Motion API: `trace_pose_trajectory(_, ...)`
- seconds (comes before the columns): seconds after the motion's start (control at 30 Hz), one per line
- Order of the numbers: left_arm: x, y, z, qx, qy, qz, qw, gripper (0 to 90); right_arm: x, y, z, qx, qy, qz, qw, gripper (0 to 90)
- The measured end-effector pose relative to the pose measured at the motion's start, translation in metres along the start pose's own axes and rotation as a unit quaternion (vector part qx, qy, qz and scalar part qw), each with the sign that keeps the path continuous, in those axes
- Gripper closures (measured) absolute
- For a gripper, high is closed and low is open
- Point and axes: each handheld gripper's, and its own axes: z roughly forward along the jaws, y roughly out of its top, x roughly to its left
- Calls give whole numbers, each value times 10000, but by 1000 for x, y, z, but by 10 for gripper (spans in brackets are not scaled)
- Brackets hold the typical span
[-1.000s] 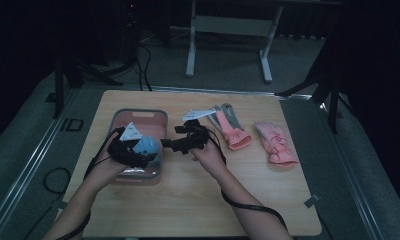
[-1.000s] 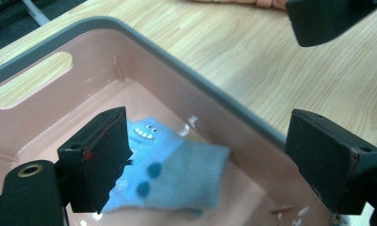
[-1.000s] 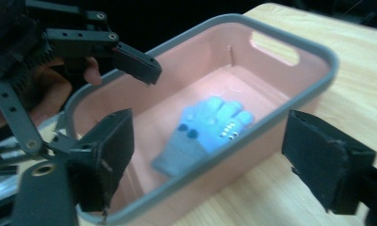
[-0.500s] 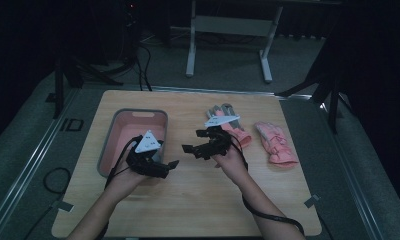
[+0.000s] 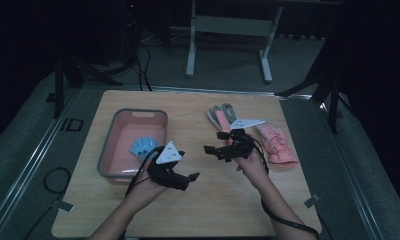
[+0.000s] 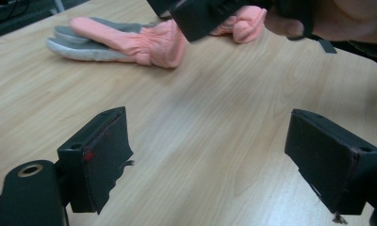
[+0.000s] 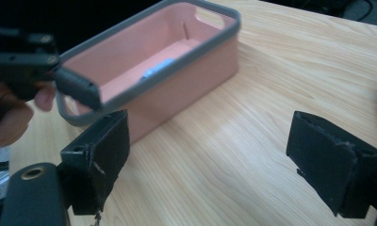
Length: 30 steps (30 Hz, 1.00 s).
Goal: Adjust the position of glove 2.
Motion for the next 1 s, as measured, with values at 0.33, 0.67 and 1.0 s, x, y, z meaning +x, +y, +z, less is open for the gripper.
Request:
trace_pose_trajectory(0.33,-22,-14,22,45,-335,4,9994,147,-20,-22,-11,109,-387,82,9992,131)
trace_pose_trajectory(0.67,-42,-42,52,178,-442,5,9989,81,-41,-40,-17,267,-924,10,9954,450)
trace_pose_trajectory(1.0,-47,-62,57,51,-363,-31,9993,24,-67,-41,-22,287,-1266,119,9915,509)
